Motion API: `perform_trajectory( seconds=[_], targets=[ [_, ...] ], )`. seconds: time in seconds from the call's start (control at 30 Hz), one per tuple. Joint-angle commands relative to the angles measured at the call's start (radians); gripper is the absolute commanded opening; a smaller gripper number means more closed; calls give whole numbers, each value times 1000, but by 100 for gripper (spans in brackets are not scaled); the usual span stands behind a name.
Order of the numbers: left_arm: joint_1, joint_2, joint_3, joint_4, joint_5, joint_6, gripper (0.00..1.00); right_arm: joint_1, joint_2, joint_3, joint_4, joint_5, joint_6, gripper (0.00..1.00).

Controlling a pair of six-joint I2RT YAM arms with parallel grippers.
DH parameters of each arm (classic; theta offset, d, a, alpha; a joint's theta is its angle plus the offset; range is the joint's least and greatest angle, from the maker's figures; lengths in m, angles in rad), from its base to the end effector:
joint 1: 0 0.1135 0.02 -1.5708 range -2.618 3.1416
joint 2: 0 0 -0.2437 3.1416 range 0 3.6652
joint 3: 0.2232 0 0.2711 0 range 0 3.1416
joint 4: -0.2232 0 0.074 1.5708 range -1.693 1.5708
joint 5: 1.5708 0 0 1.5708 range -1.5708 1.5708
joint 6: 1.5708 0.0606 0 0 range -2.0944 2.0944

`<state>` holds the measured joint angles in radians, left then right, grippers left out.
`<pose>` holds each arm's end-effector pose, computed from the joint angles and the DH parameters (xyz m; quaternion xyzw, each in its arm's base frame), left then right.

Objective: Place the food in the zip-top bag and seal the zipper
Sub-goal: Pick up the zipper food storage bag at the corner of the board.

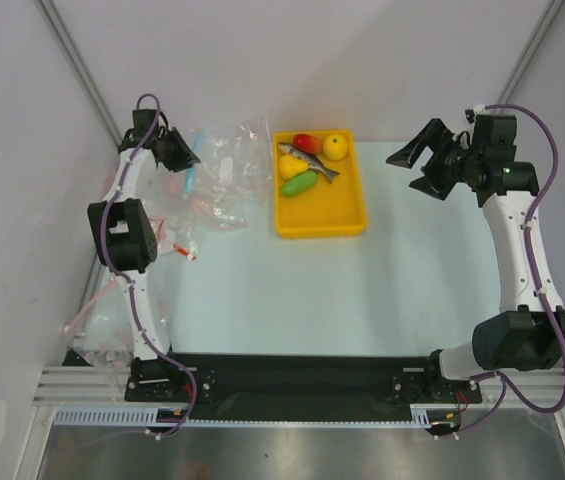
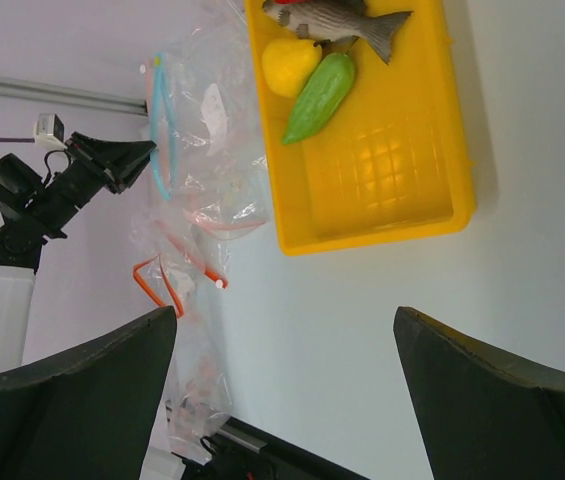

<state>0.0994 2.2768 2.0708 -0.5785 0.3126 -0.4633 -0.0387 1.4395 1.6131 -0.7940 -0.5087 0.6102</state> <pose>0.5415 0.0353 0.2106 -0.1960 0.8931 -0.2099 0.3462 0.3423 0.0163 0.3861 0.1652 0.8524 0.3395 0.3618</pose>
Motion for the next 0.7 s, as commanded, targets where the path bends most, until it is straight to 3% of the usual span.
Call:
perform_trajectory(
  seconds=[0.0,0.1,0.17,0.37,0.67],
  targets=[
    [-3,-26,-8,57,51,3,24,-4,-36,-12,4,4,10,97],
    [-4,-36,-31,68,72,12,5,-4,-37,-27,13,4,17,97],
    [-3,-42,-43,72,83,14,0,-4,-39,-38,21,1,22,97],
    [-10,-101,-113,80,98,22,0,-1,-25,-15,39,-19,10,97],
    [-64,-370,-259,115,134,14,0,91,97,143,-31,41,-47,91]
  ],
)
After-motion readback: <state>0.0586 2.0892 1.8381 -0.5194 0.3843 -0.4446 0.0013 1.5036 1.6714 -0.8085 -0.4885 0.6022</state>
